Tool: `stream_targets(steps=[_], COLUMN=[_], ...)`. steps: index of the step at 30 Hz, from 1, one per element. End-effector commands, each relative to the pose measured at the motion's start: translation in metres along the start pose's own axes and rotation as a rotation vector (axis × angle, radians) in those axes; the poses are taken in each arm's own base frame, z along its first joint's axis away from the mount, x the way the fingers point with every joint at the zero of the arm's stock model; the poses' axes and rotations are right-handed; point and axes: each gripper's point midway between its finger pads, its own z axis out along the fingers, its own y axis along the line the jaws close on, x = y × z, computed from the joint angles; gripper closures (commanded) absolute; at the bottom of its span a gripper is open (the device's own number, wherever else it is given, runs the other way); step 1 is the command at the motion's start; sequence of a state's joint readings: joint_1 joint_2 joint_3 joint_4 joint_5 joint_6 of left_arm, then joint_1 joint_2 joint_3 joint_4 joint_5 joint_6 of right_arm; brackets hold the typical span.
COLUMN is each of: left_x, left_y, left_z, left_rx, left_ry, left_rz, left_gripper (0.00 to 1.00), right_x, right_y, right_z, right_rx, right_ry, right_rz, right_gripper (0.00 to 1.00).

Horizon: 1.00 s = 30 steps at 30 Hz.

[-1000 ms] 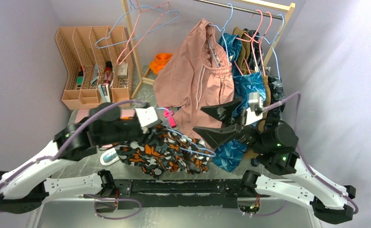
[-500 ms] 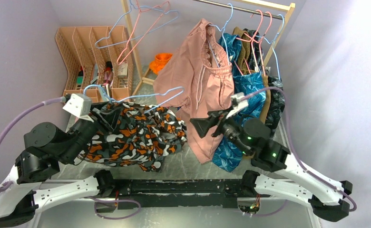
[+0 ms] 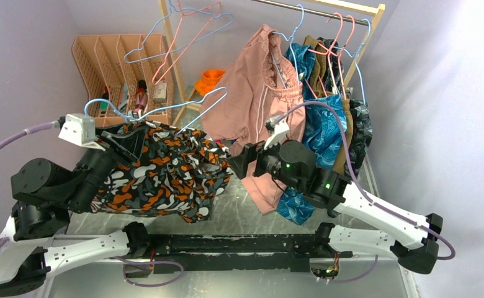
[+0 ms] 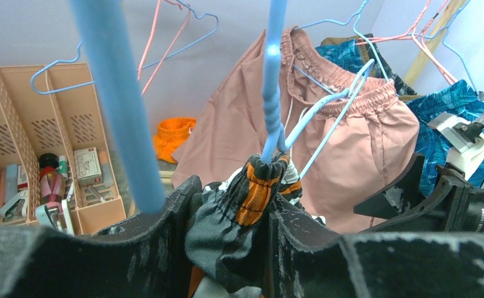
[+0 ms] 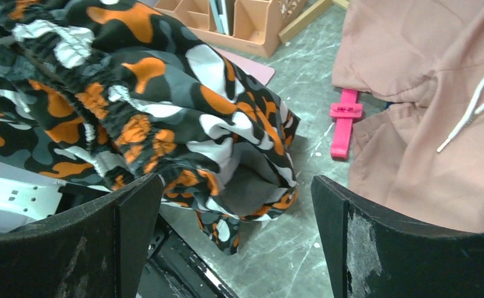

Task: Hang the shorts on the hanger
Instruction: Hang the shorts on the hanger.

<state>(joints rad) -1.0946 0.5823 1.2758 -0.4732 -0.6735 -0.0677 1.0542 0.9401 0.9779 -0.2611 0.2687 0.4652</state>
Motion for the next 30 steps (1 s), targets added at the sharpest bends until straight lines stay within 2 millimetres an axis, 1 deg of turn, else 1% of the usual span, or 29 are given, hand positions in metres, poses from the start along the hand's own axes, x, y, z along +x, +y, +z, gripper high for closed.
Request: stream_targets(steps=[1,5,7,11,15,21,23,25,30], left_x=[-0.011,-0.008,-0.005,0.000,0.000,0.001,0.001,0.001,0.005], left_y=[-0.001,-0.001,-0.002,-0.001,-0.002,-0.002,-0.003,-0.004,-0.007], left_z=[0.008,0.011,0.012,0.016,0.018,0.018,0.018,0.018,0.017], left_rx=[-0.033,-0.044,-0.046,-0.066,-0.066,-0.064,-0.061,-0.054,-0.030], left_ry=[-0.029,-0.020,-0.013,0.002,0.001,-0.001,0.001,0.004,0.021], left_rz=[-0.026,-0.016,-0.007,0.014,0.023,0.031,0.031,0.031,0.035], left_gripper=[0.93,0.93,0.93,0.93,0.93,0.93,0.93,0.93,0.93], right_x=[-0.024,-0.016,-0.011,0.008,0.019,0.028,0.030,0.031,0.034], right_y=[0.024,0.029,0.033,0.037,0.029,0.029,0.027,0.024,0.015], right_z=[0.001,0.011,0.015,0.023,0.029,0.033,0.035,0.036,0.041], right_rx=[-0.054,-0.022,-0.023,0.012,0.076,0.082,0.101,0.121,0.177], right_ry=[-0.040,0.015,0.031,0.105,0.129,0.146,0.151,0.156,0.165], right_rz=[-0.025,-0.094,-0.119,-0.183,-0.221,-0.242,-0.252,-0.261,-0.281], right_gripper=[0.07,0.10,0.12,0.23,0.35,0.36,0.39,0.50,0.88])
